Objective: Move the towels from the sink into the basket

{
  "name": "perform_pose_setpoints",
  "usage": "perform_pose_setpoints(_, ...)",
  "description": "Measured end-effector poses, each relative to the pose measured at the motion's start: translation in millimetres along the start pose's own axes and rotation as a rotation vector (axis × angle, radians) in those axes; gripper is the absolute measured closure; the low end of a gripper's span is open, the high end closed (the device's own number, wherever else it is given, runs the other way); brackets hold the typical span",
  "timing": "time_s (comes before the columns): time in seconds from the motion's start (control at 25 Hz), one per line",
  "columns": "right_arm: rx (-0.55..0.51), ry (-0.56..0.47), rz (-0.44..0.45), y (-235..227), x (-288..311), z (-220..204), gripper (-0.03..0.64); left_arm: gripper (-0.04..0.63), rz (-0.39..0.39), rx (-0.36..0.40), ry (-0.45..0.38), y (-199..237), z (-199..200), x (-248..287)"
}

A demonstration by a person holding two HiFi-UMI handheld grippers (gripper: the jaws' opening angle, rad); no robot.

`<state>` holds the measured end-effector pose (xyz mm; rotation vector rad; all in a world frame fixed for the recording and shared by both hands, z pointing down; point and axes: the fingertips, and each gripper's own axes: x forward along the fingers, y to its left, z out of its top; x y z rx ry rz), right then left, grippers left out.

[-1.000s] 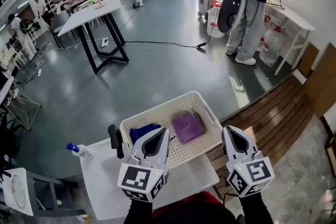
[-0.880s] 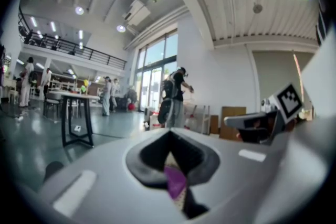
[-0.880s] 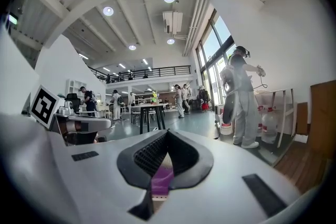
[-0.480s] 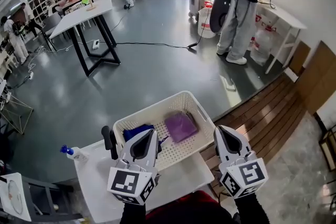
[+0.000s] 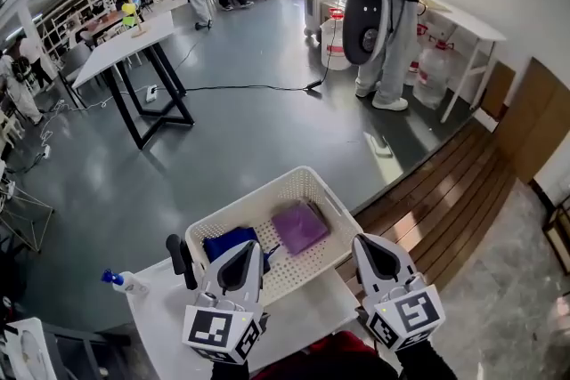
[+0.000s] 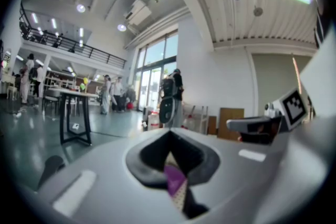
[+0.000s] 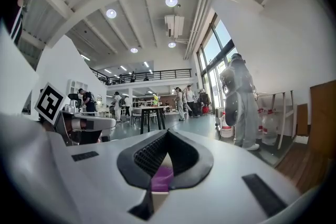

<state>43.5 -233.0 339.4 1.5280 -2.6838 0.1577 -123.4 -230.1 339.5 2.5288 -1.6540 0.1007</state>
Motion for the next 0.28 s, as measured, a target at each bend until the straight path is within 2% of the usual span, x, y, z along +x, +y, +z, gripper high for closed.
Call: perform_pose_setpoints(0.28,0.017,-0.014,0.005,-9,-8,-4,0.609,0.592,-0.029,0.016,0.035,-10,-9,15)
